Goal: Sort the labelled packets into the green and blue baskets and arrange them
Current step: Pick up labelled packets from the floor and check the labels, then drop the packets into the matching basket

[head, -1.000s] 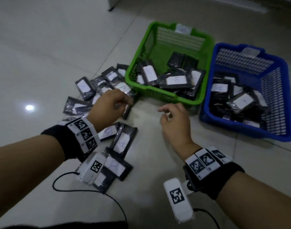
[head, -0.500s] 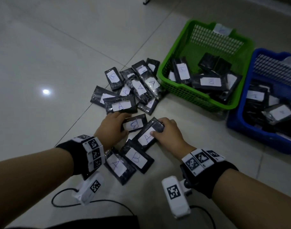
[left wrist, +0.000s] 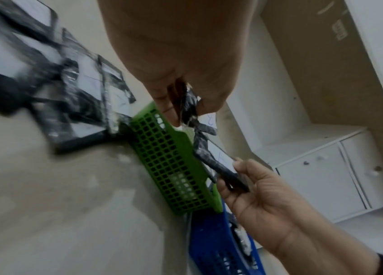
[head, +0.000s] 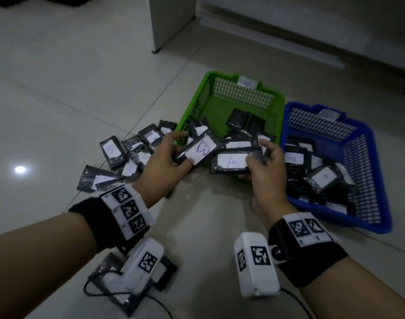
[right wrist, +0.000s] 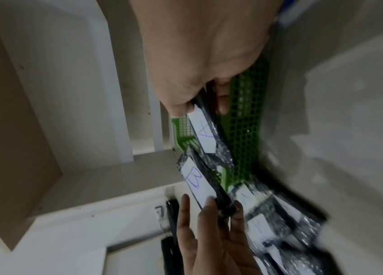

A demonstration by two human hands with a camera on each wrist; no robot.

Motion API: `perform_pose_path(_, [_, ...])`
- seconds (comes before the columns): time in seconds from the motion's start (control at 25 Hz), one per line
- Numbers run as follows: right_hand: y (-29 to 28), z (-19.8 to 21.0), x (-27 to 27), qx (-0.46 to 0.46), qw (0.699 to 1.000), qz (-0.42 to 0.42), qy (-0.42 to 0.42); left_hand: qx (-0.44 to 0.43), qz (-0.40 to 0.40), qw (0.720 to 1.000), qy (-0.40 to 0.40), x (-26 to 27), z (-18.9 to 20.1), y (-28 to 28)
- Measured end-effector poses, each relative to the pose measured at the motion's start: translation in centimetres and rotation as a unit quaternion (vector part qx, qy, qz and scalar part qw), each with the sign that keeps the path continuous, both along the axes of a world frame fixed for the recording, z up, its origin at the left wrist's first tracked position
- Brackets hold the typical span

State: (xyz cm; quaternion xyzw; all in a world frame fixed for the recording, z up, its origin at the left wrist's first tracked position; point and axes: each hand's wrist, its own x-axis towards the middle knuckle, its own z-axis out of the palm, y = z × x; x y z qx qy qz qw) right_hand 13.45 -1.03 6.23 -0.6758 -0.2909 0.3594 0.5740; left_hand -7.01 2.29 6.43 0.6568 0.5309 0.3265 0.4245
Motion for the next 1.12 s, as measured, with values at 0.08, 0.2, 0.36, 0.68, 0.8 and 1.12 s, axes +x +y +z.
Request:
perform_pose_path(0.08, [0.0, 0.5, 3.1, 0.012, 0.997, -0.071, -0.009, 0.028, -0.007, 1.000, -0.008, 3.0, 0.2, 1.9])
perform_pose_path(0.2, [-0.8, 0.2, 7.4, -0.014, 0.980, -0.198, -0.032, 0.068, -0.032, 0.996, 0.043, 6.7, -0.3, 3.7])
perform_pose_path(0.36, [-2.3, -1.3, 11.1, -0.103, 0.972, -0.178, -0.113, 0.115, -0.092, 0.981, 0.128, 8.7, -2.7, 4.8])
perform_pose_path(0.68, [-4.0, -1.1, 8.4, -0.207, 0.903, -0.066, -0.371, 0.158, -0.126, 0.966, 0.160, 6.7, -2.3, 4.6])
perform_pose_path(0.8, [-5.1, -1.5, 2.0, -0.095, 0.935, 0.031, -0.341, 0.161, -0.105, 0.971, 0.141, 1.4, -2.1, 1.1])
perform_pose_path(1.12, [-9.9, -6.2, -12.5, -0.176, 0.904, 0.341, -0.190, -0.064, -0.179, 0.933, 0.306, -13.0, -5.1, -9.7])
